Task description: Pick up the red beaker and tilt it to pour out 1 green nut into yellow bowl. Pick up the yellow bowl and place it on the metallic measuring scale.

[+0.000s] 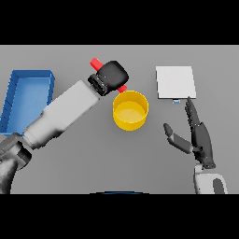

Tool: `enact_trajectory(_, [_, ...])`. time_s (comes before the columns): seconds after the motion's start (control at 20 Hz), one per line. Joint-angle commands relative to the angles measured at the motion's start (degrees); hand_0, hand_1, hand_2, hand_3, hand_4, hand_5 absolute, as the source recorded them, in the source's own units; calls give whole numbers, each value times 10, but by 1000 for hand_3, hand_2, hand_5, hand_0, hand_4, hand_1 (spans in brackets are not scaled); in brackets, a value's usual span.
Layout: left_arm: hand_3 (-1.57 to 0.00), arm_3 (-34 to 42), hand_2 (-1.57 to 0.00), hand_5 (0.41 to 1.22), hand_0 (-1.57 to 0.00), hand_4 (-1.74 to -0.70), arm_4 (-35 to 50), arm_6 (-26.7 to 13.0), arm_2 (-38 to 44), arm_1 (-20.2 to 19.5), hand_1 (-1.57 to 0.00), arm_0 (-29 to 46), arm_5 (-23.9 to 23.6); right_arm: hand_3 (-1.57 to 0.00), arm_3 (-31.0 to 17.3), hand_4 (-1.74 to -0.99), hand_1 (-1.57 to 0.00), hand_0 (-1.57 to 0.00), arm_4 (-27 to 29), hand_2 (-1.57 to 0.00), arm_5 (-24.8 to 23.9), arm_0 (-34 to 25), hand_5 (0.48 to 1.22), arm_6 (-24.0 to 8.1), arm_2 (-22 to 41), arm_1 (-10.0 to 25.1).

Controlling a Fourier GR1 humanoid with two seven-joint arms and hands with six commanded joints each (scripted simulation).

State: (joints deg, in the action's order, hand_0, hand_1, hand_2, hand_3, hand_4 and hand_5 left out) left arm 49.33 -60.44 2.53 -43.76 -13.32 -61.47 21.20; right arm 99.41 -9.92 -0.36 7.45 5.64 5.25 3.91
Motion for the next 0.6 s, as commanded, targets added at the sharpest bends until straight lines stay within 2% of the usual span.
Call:
enact_trajectory(0.0, [-1499,-4,-1571,1220,-1571,-1730,-11,4,-10,0,-1571,-14,6,1,-1,-1213,1,1,-6,1,-3,1,591,-2,0,2])
enact_trajectory(0.05, [-1513,-5,-1571,1220,-1571,-1732,-23,15,-24,-3,-1571,-20,7,1,5,-1205,1,1,-9,1,-4,12,584,10,6,-3])
enact_trajectory(0.2, [-1541,-24,-1571,1221,-1571,-1736,-63,38,-63,-5,-1571,-44,-6,1,6,-1173,1,1,-9,1,-9,-1,572,-5,-1,1])
enact_trajectory(0.35, [-1556,-22,-1571,1221,-1571,-1738,-95,58,-99,-8,-1571,-64,6,1,-2,-1148,1,1,-4,1,-6,-3,566,2,0,-4])
enact_trajectory(0.55, [-1565,-34,-1571,1221,-1571,-1736,-134,74,-140,-5,-1571,-80,-6,1,-5,-1129,1,1,-3,1,-8,-8,566,-1,-3,-2])
